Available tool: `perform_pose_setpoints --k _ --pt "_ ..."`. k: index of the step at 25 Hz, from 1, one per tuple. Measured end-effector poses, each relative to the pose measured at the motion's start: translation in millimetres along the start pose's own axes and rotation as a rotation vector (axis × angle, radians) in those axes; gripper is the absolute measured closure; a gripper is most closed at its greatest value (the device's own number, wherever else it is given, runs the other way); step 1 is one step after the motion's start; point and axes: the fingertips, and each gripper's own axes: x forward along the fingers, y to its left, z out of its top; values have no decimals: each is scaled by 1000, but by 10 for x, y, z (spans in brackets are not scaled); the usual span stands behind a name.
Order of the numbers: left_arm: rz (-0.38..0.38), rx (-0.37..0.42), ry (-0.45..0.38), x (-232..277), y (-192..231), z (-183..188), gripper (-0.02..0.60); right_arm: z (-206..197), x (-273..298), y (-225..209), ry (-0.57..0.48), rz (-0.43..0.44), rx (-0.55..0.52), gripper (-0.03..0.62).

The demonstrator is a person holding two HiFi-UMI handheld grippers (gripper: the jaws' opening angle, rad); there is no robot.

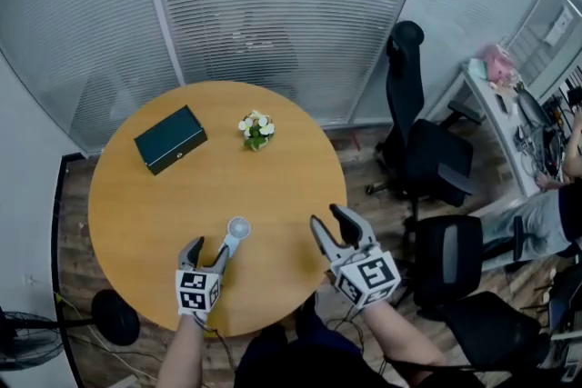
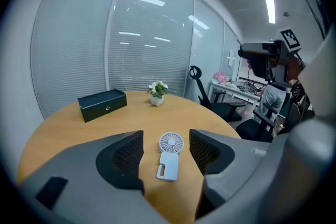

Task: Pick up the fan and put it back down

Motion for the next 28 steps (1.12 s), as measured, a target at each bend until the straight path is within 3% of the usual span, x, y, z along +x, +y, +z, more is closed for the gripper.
perform_pose_setpoints --k 12,18,22,24,25,28 --pt "-117 71 280 1054 -362 -814 293 -64 -660 -1023 -5 -217 17 418" --pt "-90 116 354 1299 -282 -999 284 -103 -980 -1264 -1 -322 34 422" --pt "-80 96 391 1320 -256 -1129 295 -69 -1061 -1245 -11 -342 22 428" --pt "-88 115 392 1333 -275 -1133 315 -58 -1078 -1236 -22 -342 12 430" --pt "-94 132 386 1337 -304 -1099 365 -74 -1077 -1226 -26 -335 11 431" --pt "-111 154 371 1316 -402 -1012 367 -91 -1050 -1180 -21 -318 17 433"
